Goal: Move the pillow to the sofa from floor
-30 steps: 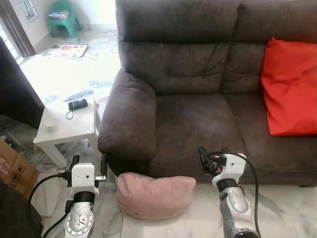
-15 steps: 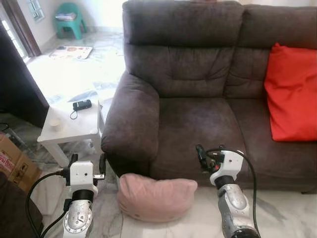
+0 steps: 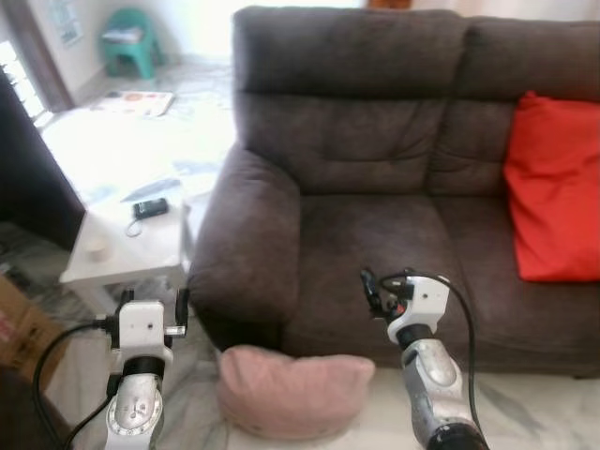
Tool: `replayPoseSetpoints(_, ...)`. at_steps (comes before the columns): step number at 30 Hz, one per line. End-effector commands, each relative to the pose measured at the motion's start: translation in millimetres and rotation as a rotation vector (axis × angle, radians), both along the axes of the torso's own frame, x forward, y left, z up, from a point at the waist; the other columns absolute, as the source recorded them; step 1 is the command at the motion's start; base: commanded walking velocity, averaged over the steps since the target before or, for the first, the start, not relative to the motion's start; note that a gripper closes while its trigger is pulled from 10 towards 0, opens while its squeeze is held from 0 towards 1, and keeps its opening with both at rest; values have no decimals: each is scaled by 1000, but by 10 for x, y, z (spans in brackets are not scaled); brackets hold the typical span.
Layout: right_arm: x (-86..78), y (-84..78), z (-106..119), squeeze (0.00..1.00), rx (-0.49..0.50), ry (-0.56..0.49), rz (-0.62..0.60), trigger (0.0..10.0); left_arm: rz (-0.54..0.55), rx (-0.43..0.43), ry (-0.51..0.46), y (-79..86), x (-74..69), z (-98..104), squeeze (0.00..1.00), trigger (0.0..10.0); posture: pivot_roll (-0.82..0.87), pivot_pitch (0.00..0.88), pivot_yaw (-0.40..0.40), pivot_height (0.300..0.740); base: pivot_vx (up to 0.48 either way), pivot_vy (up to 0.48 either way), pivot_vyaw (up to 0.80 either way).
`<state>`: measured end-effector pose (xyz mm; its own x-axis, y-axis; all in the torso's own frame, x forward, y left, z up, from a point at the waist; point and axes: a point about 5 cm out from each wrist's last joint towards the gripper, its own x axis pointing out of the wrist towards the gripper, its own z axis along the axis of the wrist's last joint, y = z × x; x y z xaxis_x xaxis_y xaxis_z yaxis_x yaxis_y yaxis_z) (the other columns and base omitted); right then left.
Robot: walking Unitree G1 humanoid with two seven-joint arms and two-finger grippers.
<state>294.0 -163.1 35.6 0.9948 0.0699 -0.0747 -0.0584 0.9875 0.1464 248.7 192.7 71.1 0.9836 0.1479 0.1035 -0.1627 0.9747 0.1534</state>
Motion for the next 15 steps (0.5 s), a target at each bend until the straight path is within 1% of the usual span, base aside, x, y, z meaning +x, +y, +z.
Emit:
replayPoseSetpoints(1, 23, 37, 18, 0, 11, -4, 6, 10000, 16, 5, 10, 72, -21, -6, 0, 10000, 99, 43, -41, 740, 259, 0, 0)
replayPoseSetpoints(4, 28, 37, 17, 0, 12, -1, 6, 10000, 16, 3, 11, 69, -19, -3, 0, 10000, 99, 45, -42, 740, 259, 0, 0)
replayPoseSetpoints(6, 30, 48, 12, 0, 13, 2, 11, 10000, -1, -2, 24, 54, -13, -9, 0, 10000, 100, 47, -43, 740, 0, 0, 0)
replayPoseSetpoints(8, 30, 57, 11, 0, 13, 3, 14, 10000, -10, -6, 15, 37, -11, 5, 0, 10000, 100, 47, -43, 740, 0, 0, 0)
replayPoseSetpoints(15, 32, 73, 8, 0, 18, 3, 20, 10000, -16, -8, 13, 15, -6, 22, 0, 10000, 100, 48, -44, 740, 0, 0, 0)
